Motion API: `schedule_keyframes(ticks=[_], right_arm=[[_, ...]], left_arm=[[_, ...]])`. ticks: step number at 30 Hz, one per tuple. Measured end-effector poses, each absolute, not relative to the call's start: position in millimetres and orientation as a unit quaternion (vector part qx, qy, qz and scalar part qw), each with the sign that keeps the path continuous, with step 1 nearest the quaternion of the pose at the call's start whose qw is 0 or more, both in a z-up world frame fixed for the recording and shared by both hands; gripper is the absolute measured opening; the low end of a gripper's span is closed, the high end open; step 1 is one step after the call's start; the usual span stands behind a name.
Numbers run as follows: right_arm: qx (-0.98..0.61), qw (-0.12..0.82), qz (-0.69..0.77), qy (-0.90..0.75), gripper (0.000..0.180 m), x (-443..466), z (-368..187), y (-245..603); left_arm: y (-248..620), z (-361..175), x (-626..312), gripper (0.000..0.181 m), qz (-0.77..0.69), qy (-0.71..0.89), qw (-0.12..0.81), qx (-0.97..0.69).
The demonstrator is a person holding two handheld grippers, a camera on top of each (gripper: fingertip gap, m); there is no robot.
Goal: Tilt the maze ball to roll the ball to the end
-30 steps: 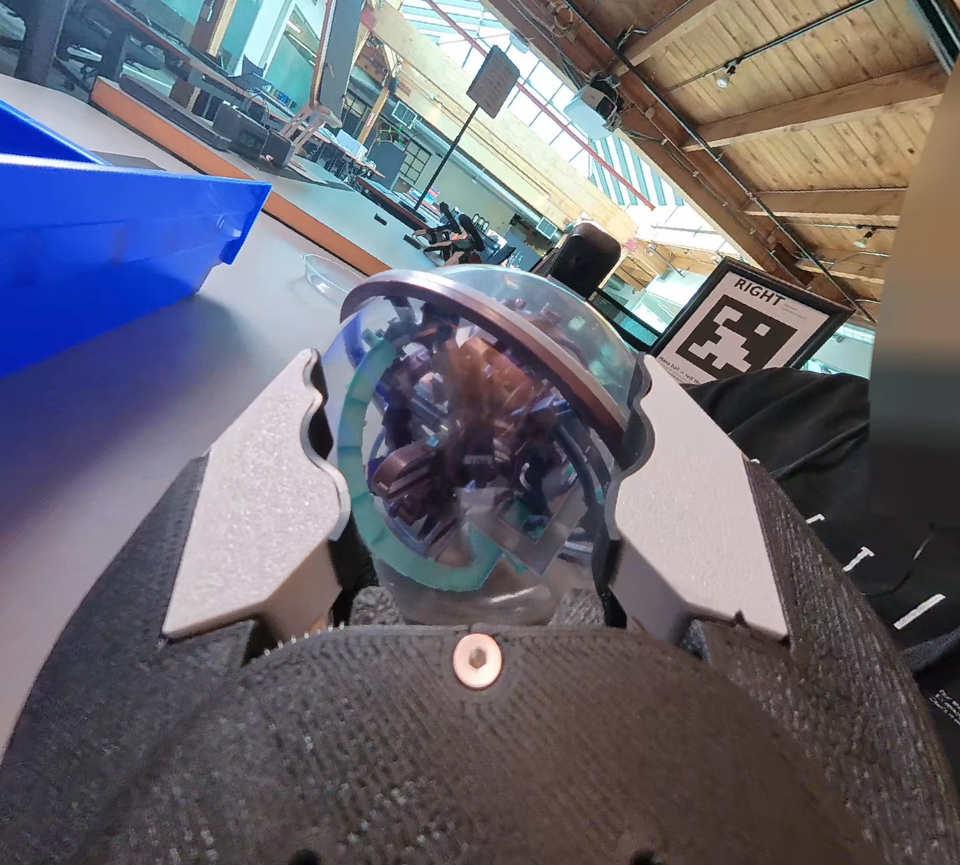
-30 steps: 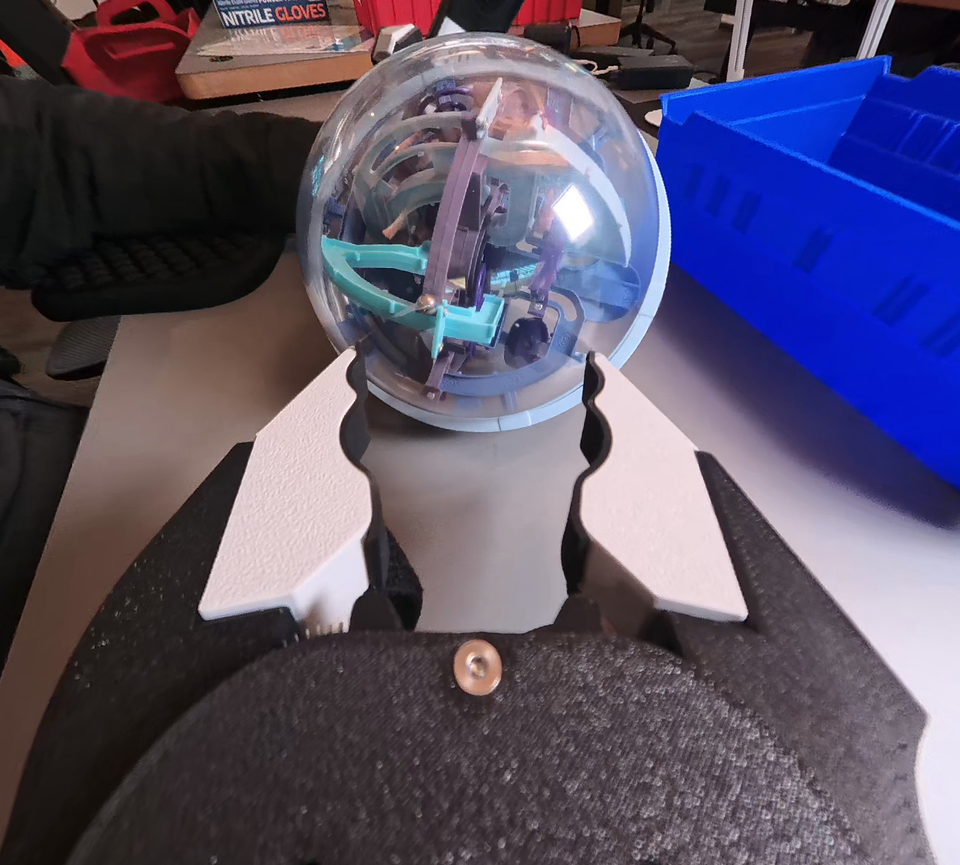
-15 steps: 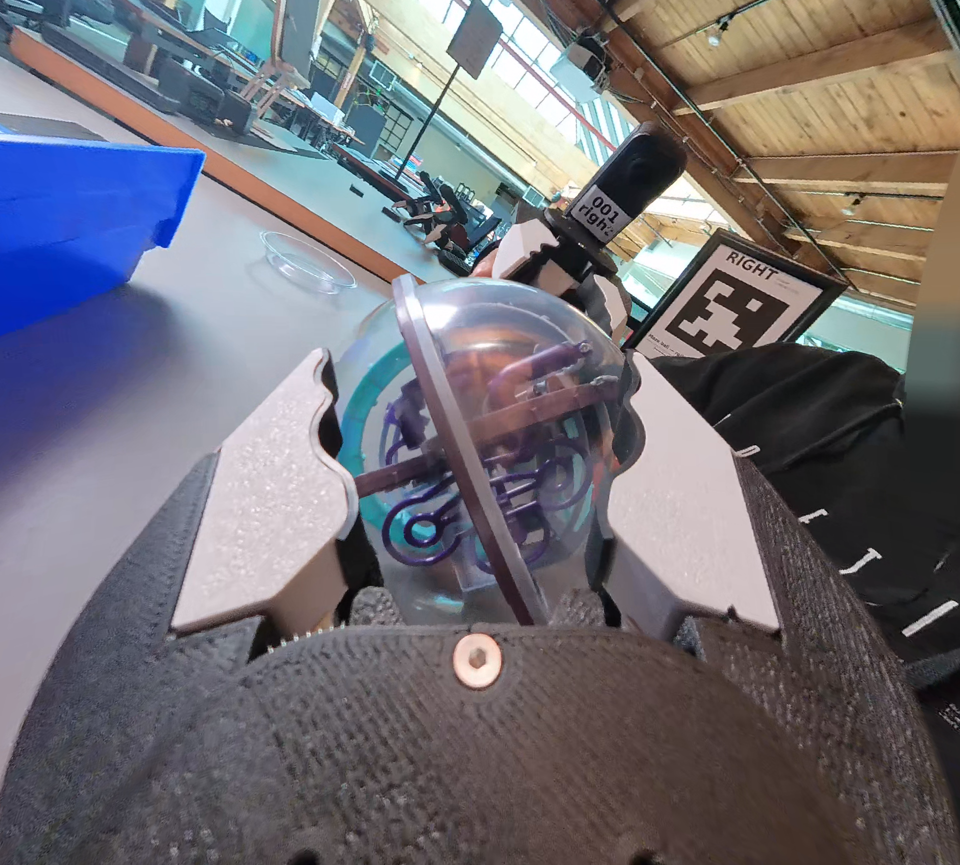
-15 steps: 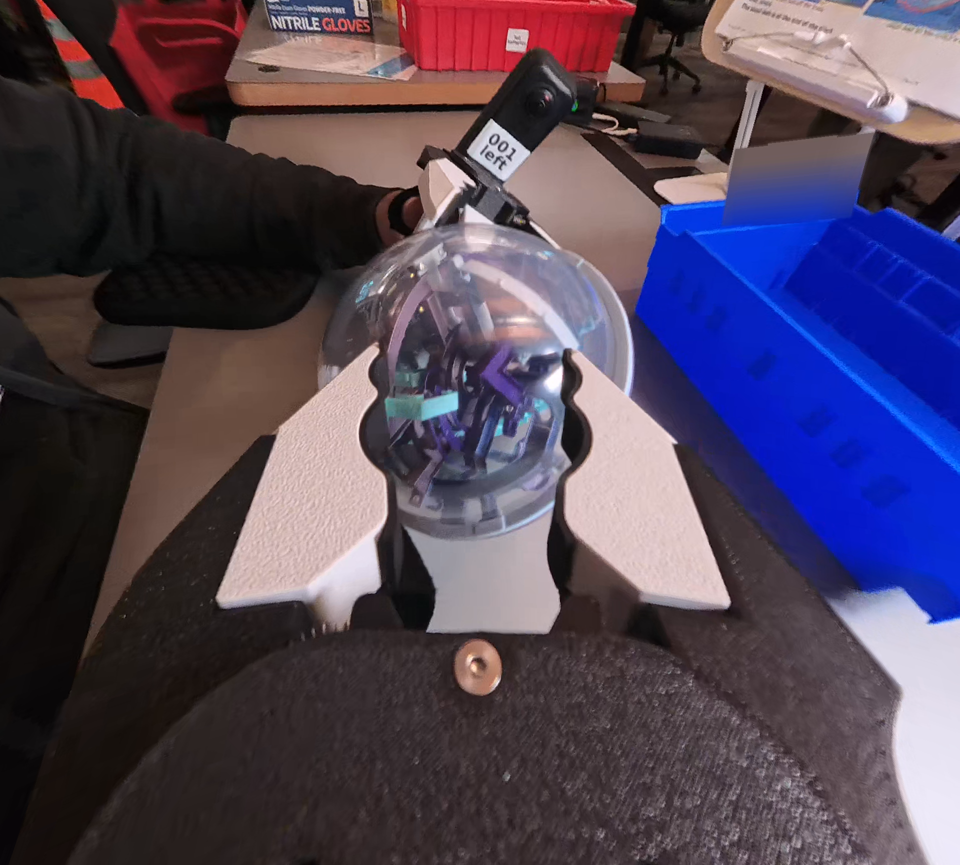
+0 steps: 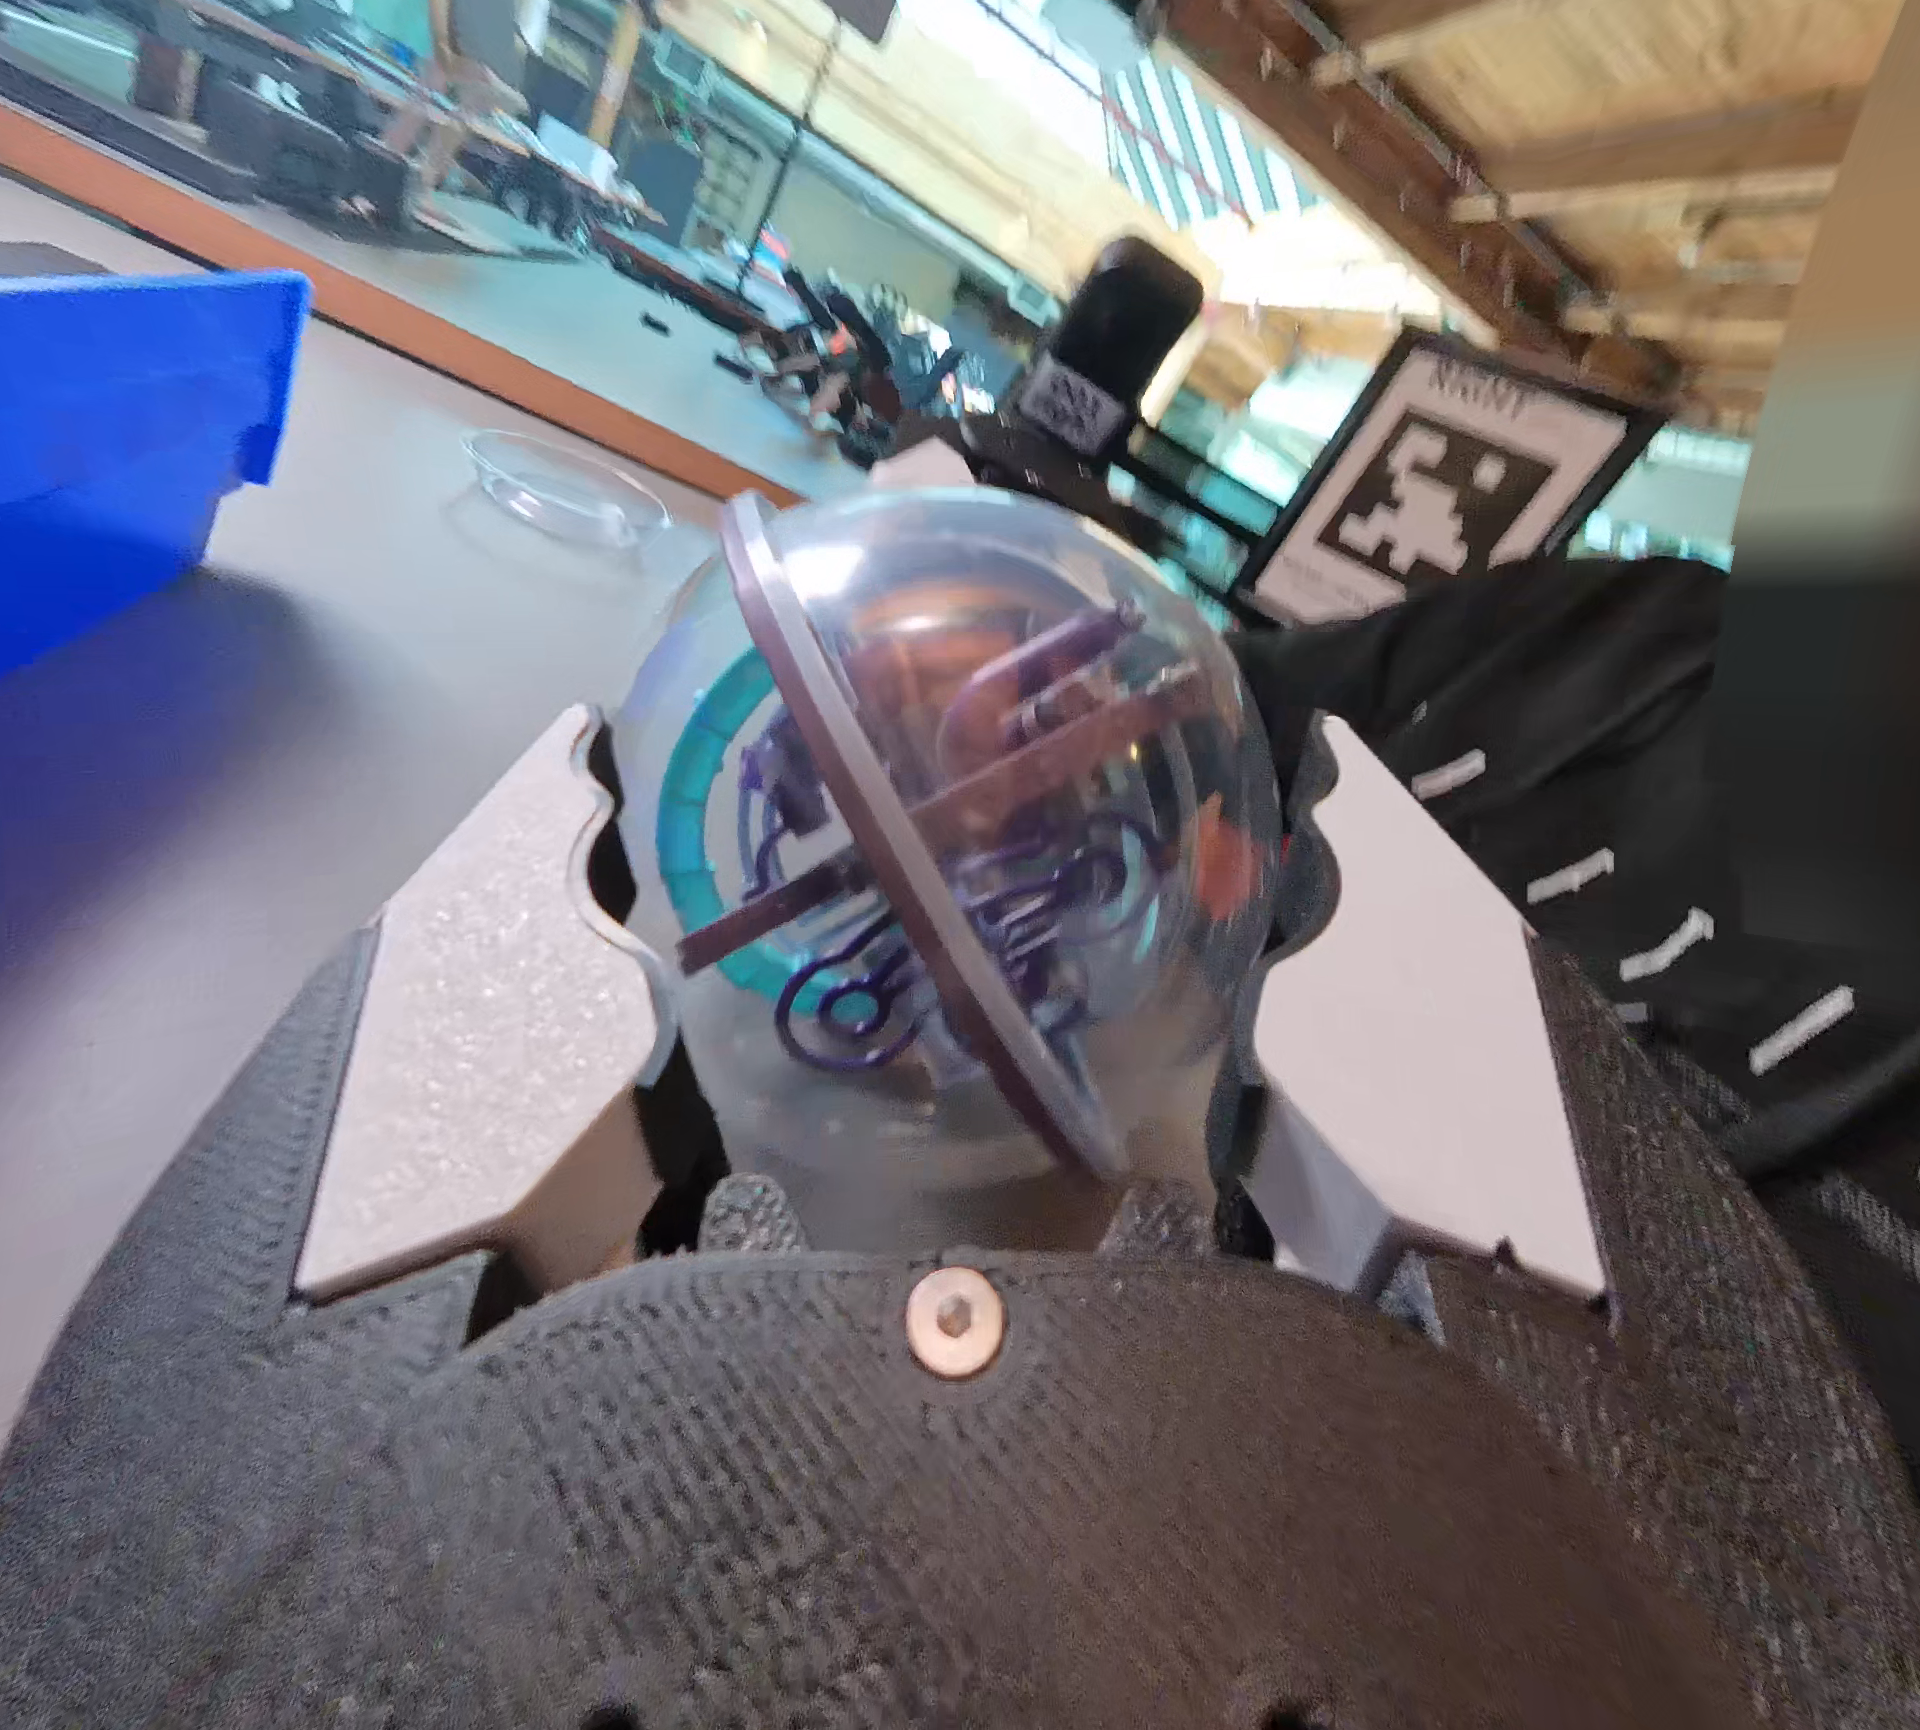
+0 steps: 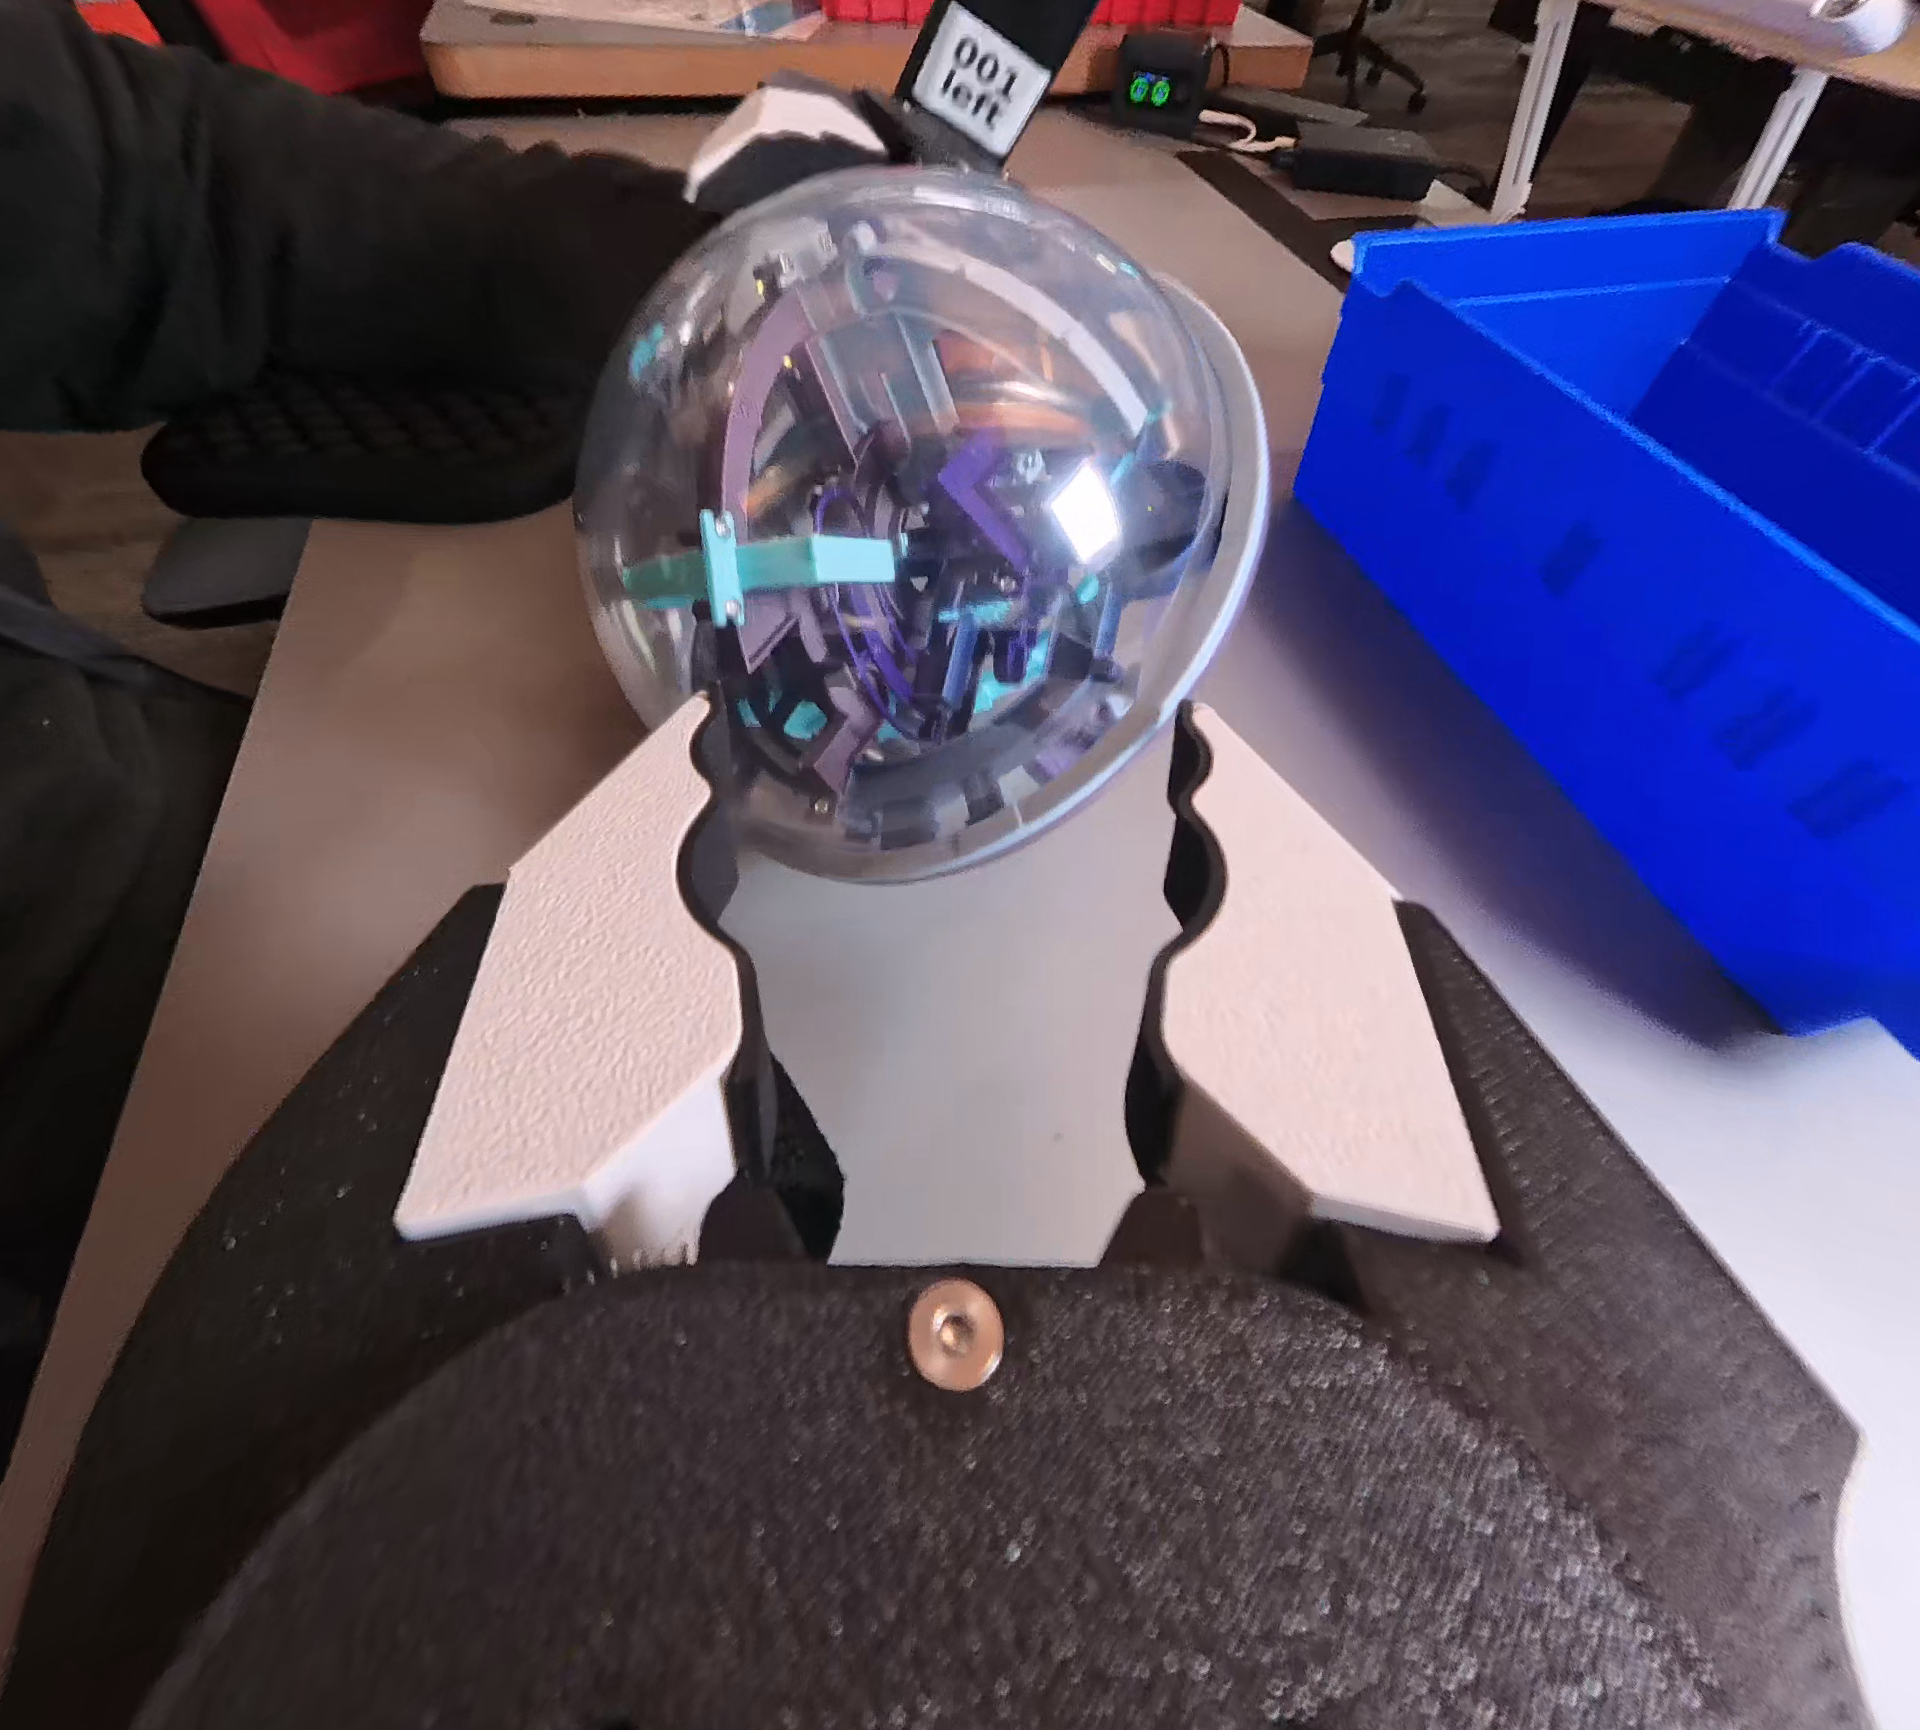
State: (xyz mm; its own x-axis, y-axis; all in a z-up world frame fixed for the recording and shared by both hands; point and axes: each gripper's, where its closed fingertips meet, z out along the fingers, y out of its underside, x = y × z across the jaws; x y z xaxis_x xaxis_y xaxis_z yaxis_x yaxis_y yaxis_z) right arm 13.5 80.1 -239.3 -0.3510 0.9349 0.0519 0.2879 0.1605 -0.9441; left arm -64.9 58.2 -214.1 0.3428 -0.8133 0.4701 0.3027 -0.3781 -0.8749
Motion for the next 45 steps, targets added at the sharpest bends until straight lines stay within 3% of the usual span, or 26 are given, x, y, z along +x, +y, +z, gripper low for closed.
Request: schedule_keyframes(ticks=[4,6,9,16,29,34,45], right_arm=[[-0.443,0.336,0.43,-0.711,0.08,15.8,-260.1,76.9],[-0.437,0.325,0.42,-0.726,0.084,15.9,-268.5,70.6],[-0.428,0.316,0.371,-0.762,0.097,16.0,-290.4,63.4],[-0.418,0.368,0.27,-0.786,0.095,0.9,-310.7,75.0],[-0.383,0.461,0.184,-0.779,0.094,-16.4,-307.1,99.2],[-0.354,0.519,0.164,-0.761,0.093,-28.6,-270.9,117.6],[-0.235,0.62,0.078,-0.744,0.093,-28.9,-96.6,136.2]], left_arm=[[40.8,-246.6,-60.2,0.138,-0.562,0.228,0.435,-0.666],[34.6,-257.9,-42.7,0.154,-0.575,0.233,0.386,-0.683],[37.6,-248.4,-25.6,0.159,-0.536,0.267,0.417,-0.684],[45.1,-227.3,-18.4,0.158,-0.4,0.323,0.497,-0.699],[39.7,-216.5,5.0,0.158,-0.182,0.475,0.531,-0.678],[48.4,-189.4,7.7,0.158,-0.122,0.511,0.543,-0.656],[48.4,-49.3,11.1,0.157,-0.006,0.56,0.61,-0.56]])
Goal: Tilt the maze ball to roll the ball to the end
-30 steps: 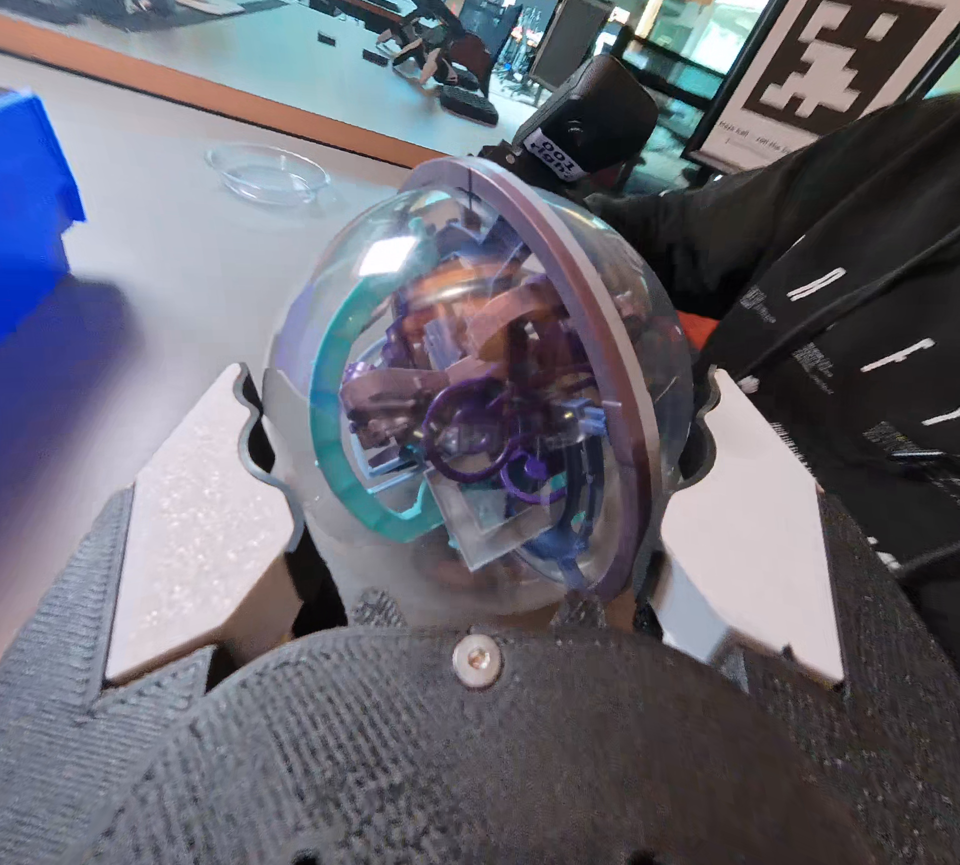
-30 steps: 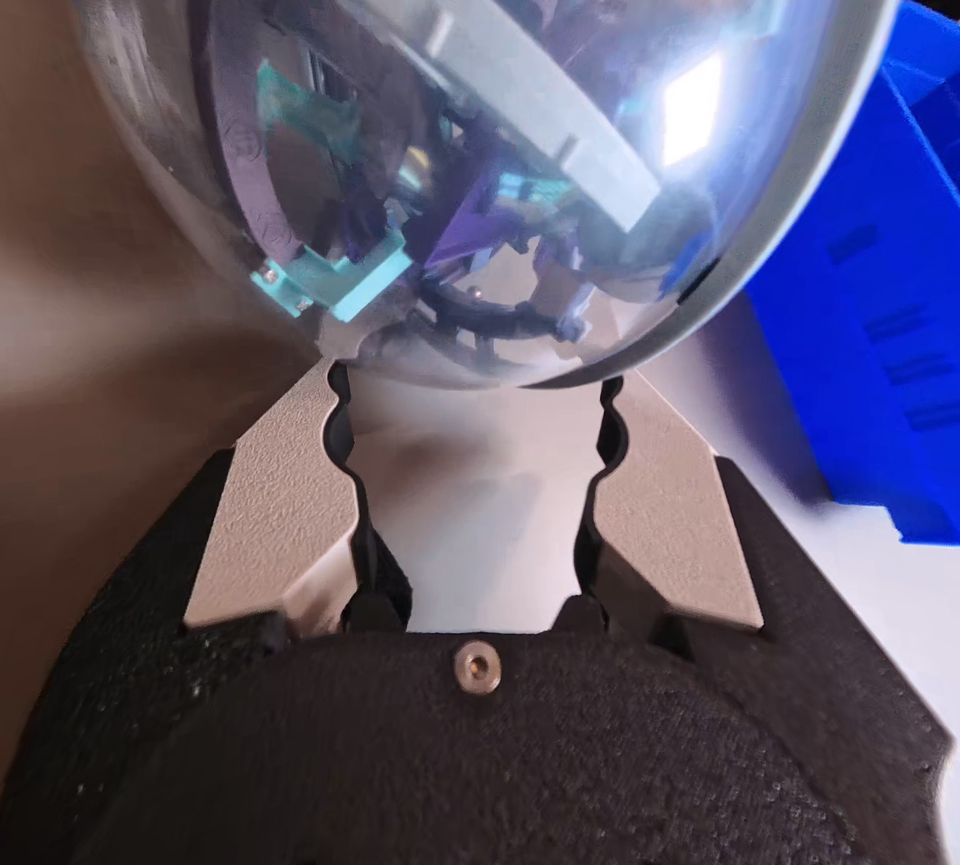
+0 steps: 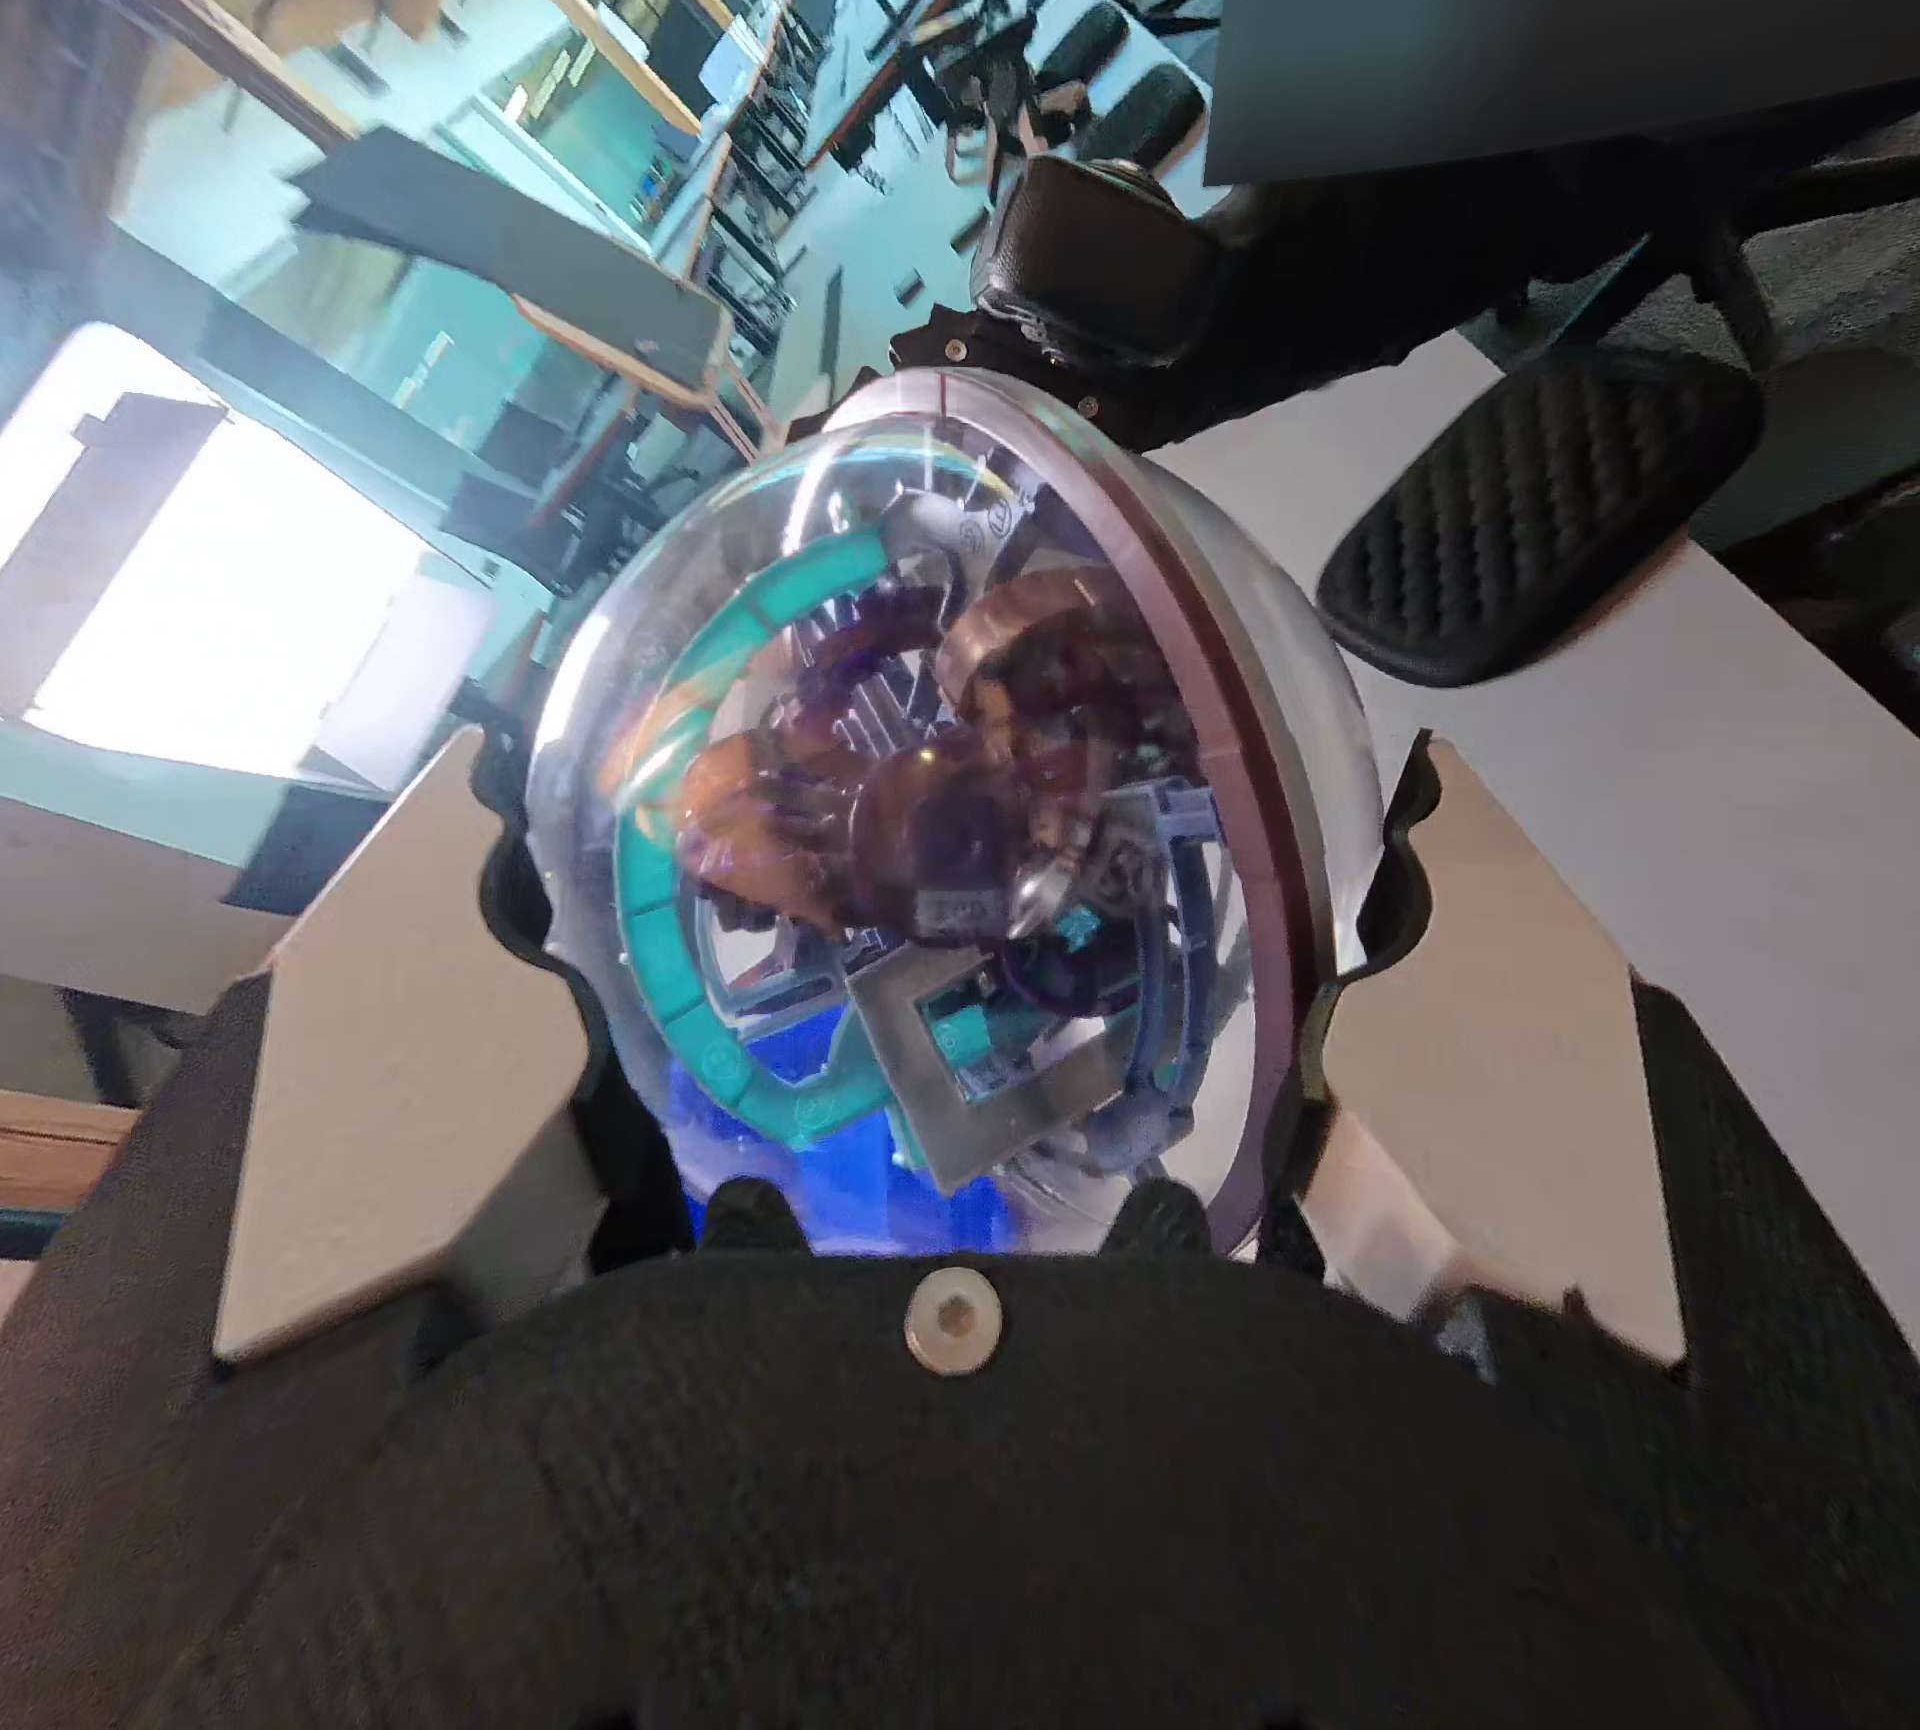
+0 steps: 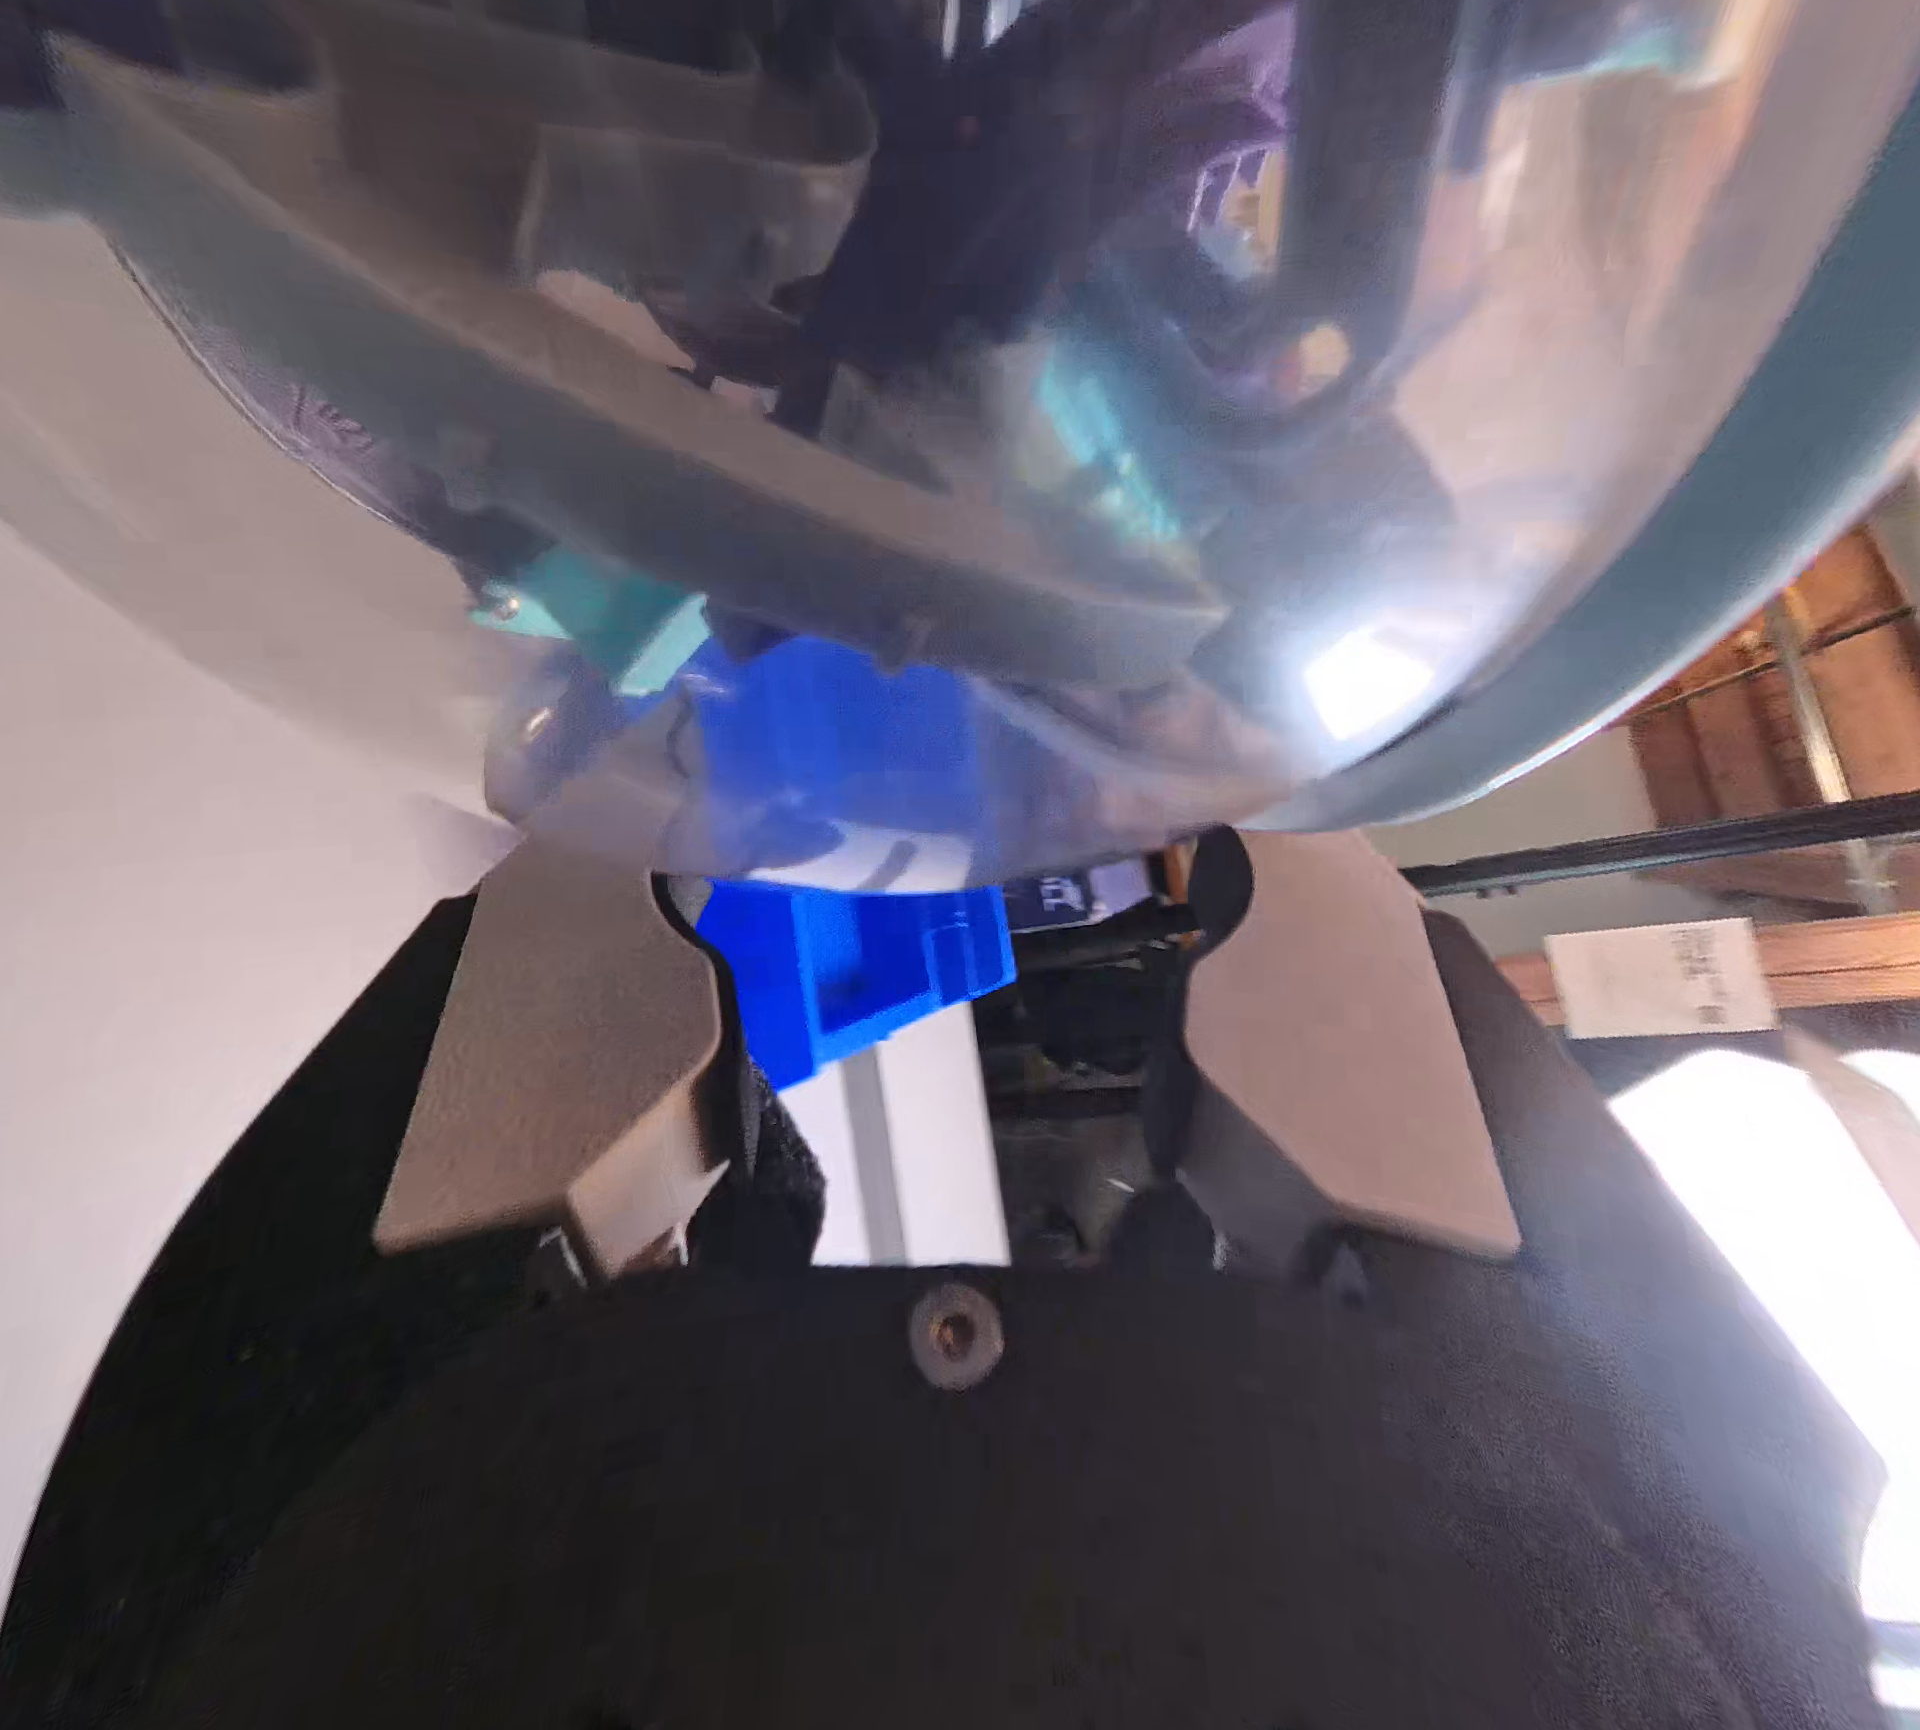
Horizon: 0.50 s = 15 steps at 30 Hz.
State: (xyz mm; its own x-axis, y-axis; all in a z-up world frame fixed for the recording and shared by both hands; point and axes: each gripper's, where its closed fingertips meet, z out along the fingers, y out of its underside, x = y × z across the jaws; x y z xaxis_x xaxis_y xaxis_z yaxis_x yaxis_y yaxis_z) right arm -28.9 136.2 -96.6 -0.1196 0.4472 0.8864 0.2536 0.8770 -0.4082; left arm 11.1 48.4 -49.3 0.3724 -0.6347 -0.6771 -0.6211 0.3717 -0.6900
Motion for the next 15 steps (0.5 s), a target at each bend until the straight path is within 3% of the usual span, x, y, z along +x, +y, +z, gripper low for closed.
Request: schedule_keyframes(ticks=[6,15], right_arm=[[-0.204,0.613,0.01,-0.763,0.092,-10.9,-40.6,128.3],[-0.211,0.522,-0.012,-0.826,0.092,10.9,-22.8,111.1]], left_arm=[[33.2,-1.2,22.0,0.158,0.008,0.555,0.664,-0.502],[19.1,22.7,20.3,0.158,-0.109,0.498,0.731,-0.454]])
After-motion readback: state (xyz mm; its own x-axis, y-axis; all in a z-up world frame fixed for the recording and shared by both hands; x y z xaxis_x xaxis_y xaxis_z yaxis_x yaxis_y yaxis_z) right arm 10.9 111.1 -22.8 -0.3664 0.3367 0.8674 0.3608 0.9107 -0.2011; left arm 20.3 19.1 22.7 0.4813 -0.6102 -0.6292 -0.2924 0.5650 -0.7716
